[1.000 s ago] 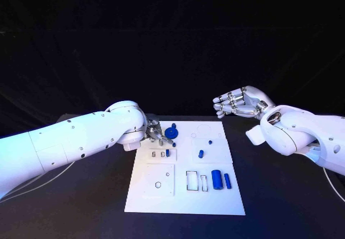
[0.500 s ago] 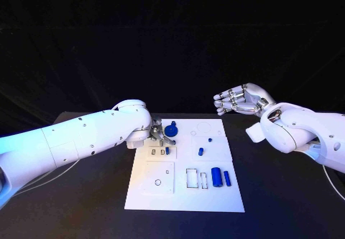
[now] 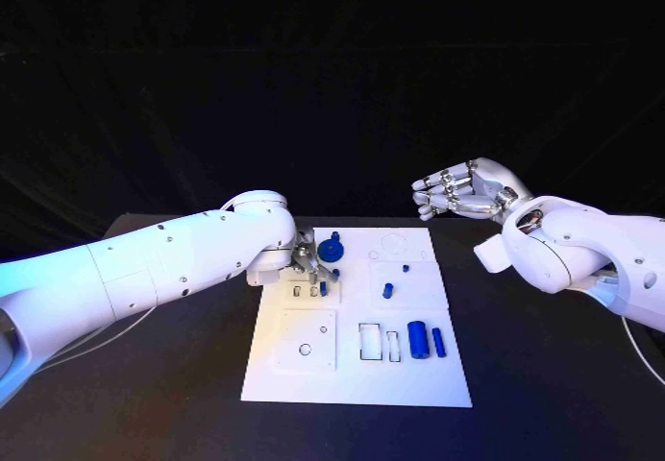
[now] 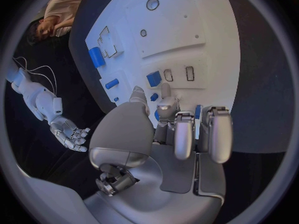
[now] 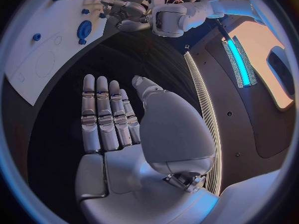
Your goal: Assemble the parts on the task board
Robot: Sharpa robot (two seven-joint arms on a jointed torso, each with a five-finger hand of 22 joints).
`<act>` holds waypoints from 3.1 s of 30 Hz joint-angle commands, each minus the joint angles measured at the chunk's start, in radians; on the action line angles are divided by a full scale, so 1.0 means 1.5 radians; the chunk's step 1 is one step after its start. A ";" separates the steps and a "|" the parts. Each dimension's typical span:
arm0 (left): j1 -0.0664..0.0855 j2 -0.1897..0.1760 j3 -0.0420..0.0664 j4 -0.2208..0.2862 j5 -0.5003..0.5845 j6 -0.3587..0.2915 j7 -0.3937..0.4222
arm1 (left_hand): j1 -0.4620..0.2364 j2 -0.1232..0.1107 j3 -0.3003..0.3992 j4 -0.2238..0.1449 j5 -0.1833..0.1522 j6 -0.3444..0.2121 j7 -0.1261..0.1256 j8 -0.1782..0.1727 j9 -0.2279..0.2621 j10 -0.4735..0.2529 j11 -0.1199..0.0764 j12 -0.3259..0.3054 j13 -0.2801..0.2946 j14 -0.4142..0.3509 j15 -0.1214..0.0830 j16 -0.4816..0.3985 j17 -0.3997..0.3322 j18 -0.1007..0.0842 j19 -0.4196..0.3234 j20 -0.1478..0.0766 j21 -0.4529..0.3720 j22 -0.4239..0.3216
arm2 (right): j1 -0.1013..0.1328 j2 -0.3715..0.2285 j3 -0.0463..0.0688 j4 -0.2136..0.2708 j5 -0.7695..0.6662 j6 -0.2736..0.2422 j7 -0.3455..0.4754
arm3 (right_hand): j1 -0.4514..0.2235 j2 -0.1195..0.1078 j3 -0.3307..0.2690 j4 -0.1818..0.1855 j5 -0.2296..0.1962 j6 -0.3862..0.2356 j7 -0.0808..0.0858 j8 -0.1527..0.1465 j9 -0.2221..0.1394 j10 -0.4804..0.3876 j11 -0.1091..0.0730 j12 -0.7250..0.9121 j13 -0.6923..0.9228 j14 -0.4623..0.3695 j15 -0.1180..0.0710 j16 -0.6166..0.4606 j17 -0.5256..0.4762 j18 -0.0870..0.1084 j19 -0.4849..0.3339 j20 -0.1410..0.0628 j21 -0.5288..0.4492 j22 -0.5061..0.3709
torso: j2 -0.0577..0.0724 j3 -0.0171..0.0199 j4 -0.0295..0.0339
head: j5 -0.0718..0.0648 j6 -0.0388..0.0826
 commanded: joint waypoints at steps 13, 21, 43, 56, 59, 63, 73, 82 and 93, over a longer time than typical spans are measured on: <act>-0.003 0.009 -0.001 -0.007 0.009 0.032 -0.002 | 0.017 0.001 0.009 -0.002 -0.001 -0.008 -0.001 0.004 0.007 -0.005 0.001 -0.003 0.000 0.060 -0.004 -0.004 0.152 -0.006 0.036 -0.002 0.004 0.100 | -0.001 0.002 0.000 -0.001 -0.001 0.000 0.003 | -0.006 0.002 -0.001 -0.003 0.005 -0.002 0.001 -0.002 -0.001 -0.002 0.005 -0.002 -0.002 0.000 0.005 -0.003 -0.002 0.004 0.006 -0.001 -0.004 -0.002 | 0.000 0.0003 -0.0006 | 0.001 -0.002; -0.003 0.010 -0.001 -0.010 0.016 0.034 0.001 | 0.024 0.004 0.013 -0.002 -0.001 -0.010 0.000 0.005 0.011 -0.005 0.001 -0.003 0.001 0.060 -0.004 -0.004 0.152 -0.006 0.036 -0.002 0.004 0.101 | -0.001 0.002 0.000 -0.002 -0.002 -0.002 0.002 | -0.007 0.003 -0.001 -0.003 0.007 -0.001 0.001 -0.002 -0.001 -0.002 0.005 -0.002 -0.002 0.000 0.005 -0.003 -0.002 0.004 0.006 -0.001 -0.004 -0.003 | 0.000 0.0005 0.0004 | -0.001 -0.002; -0.003 0.017 -0.005 -0.025 0.031 0.042 0.014 | 0.051 0.015 0.040 -0.002 0.000 -0.015 -0.001 0.007 0.023 -0.006 0.000 -0.003 0.002 0.060 -0.004 -0.005 0.153 -0.007 0.038 -0.002 0.006 0.106 | -0.002 0.005 0.000 -0.003 -0.002 -0.002 0.003 | -0.007 0.004 -0.001 -0.004 0.009 0.000 0.000 -0.002 -0.001 -0.001 0.004 -0.001 -0.003 0.000 0.005 -0.003 -0.004 0.004 0.007 -0.001 -0.005 -0.005 | 0.000 0.0001 -0.0002 | 0.001 -0.004; -0.003 0.019 -0.006 -0.027 0.042 0.032 0.019 | 0.069 0.020 0.061 -0.003 0.001 -0.018 -0.002 0.006 0.028 -0.007 -0.001 -0.005 0.001 0.060 -0.005 -0.005 0.153 -0.007 0.038 -0.002 0.007 0.107 | -0.003 0.007 -0.001 -0.005 -0.002 0.000 0.002 | -0.007 0.004 -0.001 -0.004 0.009 0.000 0.000 -0.002 -0.001 -0.001 0.004 -0.001 -0.003 0.000 0.005 -0.003 -0.004 0.004 0.007 -0.001 -0.005 -0.005 | 0.000 0.0005 -0.0001 | 0.000 -0.007; -0.003 0.019 -0.006 -0.027 0.047 0.031 0.021 | 0.088 0.023 0.079 -0.005 0.001 -0.020 -0.003 0.005 0.031 -0.009 -0.002 -0.008 -0.001 0.060 -0.006 -0.005 0.153 -0.007 0.038 -0.003 0.007 0.108 | -0.003 0.008 -0.001 -0.006 -0.002 0.000 0.002 | -0.007 0.004 -0.001 -0.004 0.009 0.000 0.000 -0.002 -0.001 -0.001 0.004 -0.001 -0.003 0.000 0.005 -0.003 -0.004 0.004 0.007 -0.001 -0.005 -0.005 | 0.000 0.0006 -0.0002 | 0.000 -0.007; -0.003 0.019 -0.006 -0.027 0.053 0.028 0.022 | 0.118 0.023 0.106 -0.009 0.002 -0.024 -0.004 0.003 0.034 -0.014 -0.003 -0.015 -0.006 0.060 -0.008 -0.006 0.153 -0.007 0.037 -0.004 0.007 0.107 | -0.003 0.009 -0.001 -0.007 -0.002 0.001 0.001 | -0.007 0.004 -0.001 -0.004 0.011 0.000 0.000 -0.002 -0.001 0.000 0.004 -0.001 -0.004 0.000 0.005 -0.003 -0.004 0.004 0.008 -0.001 -0.006 -0.007 | 0.000 0.0007 0.0000 | 0.000 -0.008; -0.003 0.015 -0.006 -0.026 0.075 0.017 0.027 | 0.218 -0.035 0.330 -0.028 0.006 -0.037 0.001 -0.001 0.050 -0.022 -0.004 -0.043 -0.025 0.060 -0.006 -0.008 0.153 -0.006 0.036 -0.007 0.006 0.106 | -0.005 0.009 -0.001 -0.009 -0.002 0.003 0.000 | -0.006 0.004 0.000 -0.006 0.015 0.000 0.000 -0.002 -0.001 0.000 0.004 -0.001 -0.005 0.000 0.004 -0.003 -0.006 0.004 0.008 -0.001 -0.007 -0.009 | 0.000 0.0005 -0.0004 | -0.002 -0.009; -0.003 0.002 -0.005 -0.017 0.121 -0.016 0.024 | 0.144 -0.131 0.564 -0.073 0.000 -0.045 0.003 0.027 0.097 -0.009 0.002 -0.043 -0.025 0.061 -0.005 -0.007 0.154 -0.006 0.035 -0.002 0.005 0.107 | -0.006 0.009 -0.002 -0.012 -0.002 0.002 0.001 | -0.007 0.004 0.000 -0.006 0.017 0.000 0.000 -0.002 -0.001 0.000 0.004 -0.001 -0.006 0.000 0.005 -0.003 -0.007 0.004 0.009 -0.001 -0.008 -0.011 | 0.000 0.0009 0.0011 | 0.000 -0.008; -0.004 -0.025 -0.003 0.008 0.194 -0.070 0.003 | 0.099 -0.143 0.608 -0.109 -0.001 -0.043 -0.002 0.045 0.124 0.010 -0.004 -0.021 -0.005 0.061 -0.008 -0.007 0.155 -0.007 0.037 -0.004 0.007 0.111 | -0.006 0.009 -0.002 -0.015 -0.004 0.002 0.002 | -0.007 0.004 0.000 -0.006 0.017 0.000 0.000 -0.002 -0.001 0.000 0.004 -0.001 -0.006 0.000 0.005 -0.003 -0.007 0.004 0.009 -0.001 -0.008 -0.011 | 0.000 0.0015 0.0016 | 0.003 -0.009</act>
